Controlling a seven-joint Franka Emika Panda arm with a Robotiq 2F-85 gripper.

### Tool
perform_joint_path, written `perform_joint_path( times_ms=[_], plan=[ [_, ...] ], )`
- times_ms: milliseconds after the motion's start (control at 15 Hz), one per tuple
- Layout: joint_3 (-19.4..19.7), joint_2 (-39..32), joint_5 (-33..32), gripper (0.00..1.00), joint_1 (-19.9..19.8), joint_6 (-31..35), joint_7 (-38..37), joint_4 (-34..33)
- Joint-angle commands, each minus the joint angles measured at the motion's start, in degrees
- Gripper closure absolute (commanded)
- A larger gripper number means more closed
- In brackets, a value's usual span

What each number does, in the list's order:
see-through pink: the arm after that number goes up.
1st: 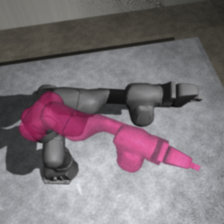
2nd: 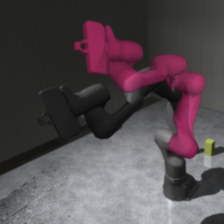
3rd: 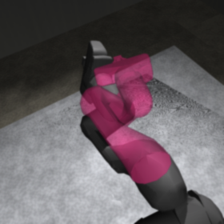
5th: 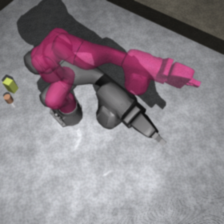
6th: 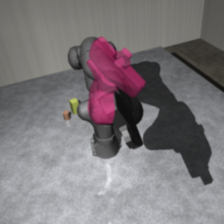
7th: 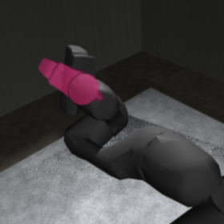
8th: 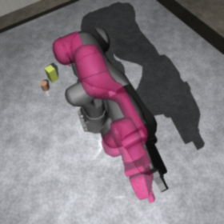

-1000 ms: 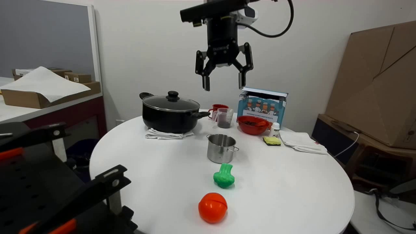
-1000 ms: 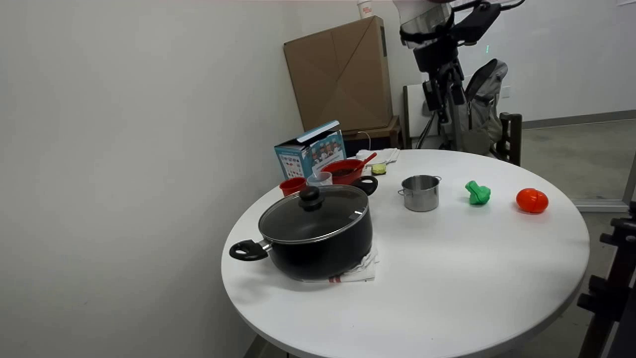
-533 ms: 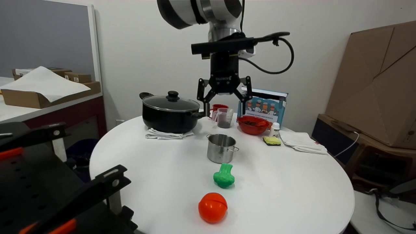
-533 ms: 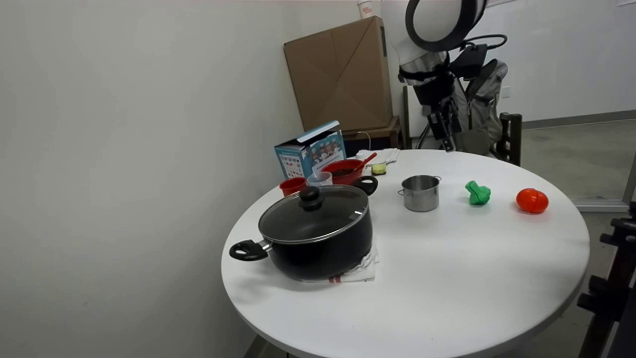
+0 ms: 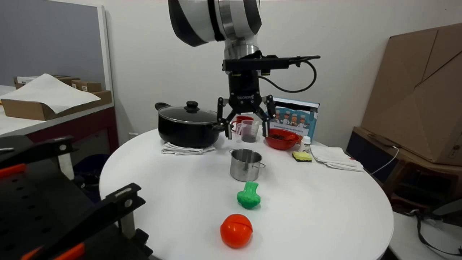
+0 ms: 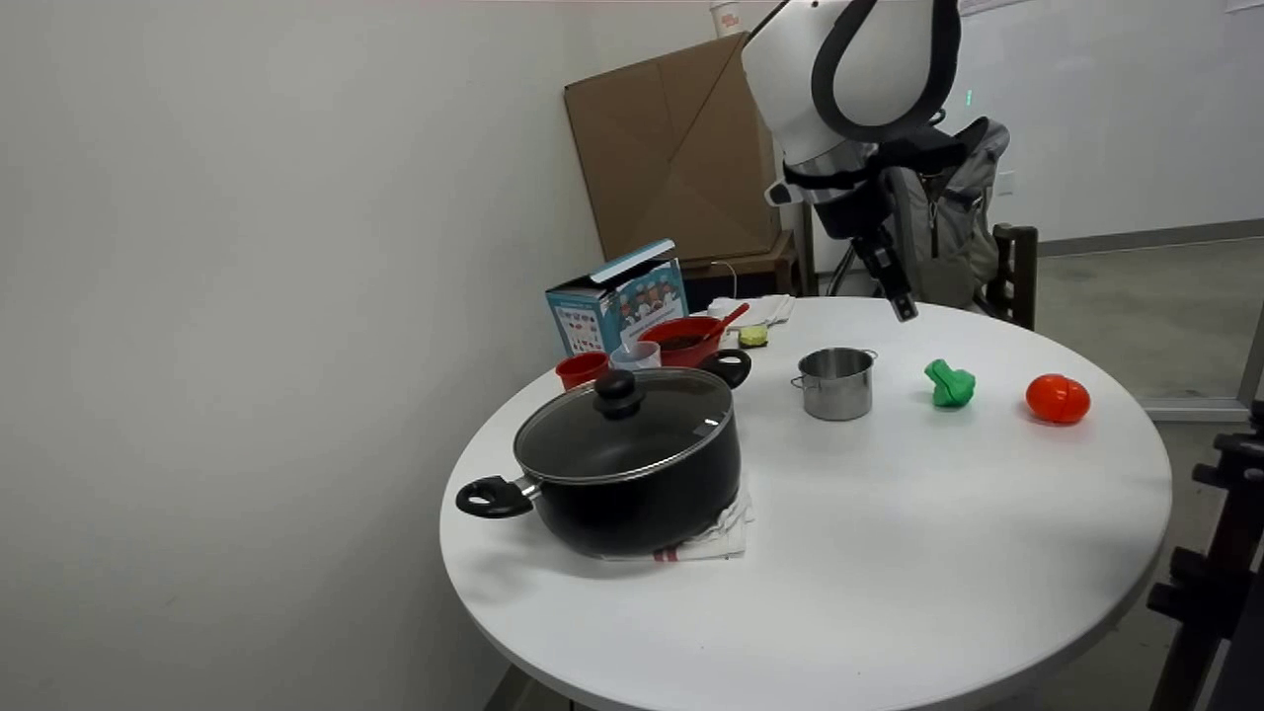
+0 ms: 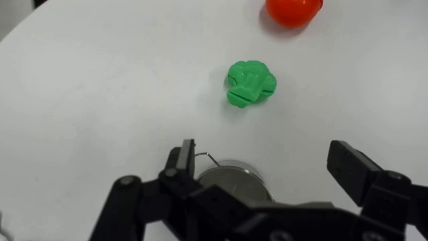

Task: Move the small pot to the right.

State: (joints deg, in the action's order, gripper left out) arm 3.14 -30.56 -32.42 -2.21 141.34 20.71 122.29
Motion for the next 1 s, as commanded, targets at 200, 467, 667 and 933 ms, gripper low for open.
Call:
perform_joint_path(
  times_ms=[200, 467, 667, 933],
  plan=[
    [-2.0, -4.8, -3.6, 0.00, -1.3, 7.1, 9.9, -1.9],
    [-5.2, -8.3, -0.1, 0.00, -5.0, 10.8, 17.5, -3.8],
    [-6.8, -10.8, 2.9, 0.00, -6.9, 11.1, 23.0, -6.1],
    [-6.7, -14.4, 6.3, 0.06, -7.1, 10.0, 28.1, -9.4]
  ],
)
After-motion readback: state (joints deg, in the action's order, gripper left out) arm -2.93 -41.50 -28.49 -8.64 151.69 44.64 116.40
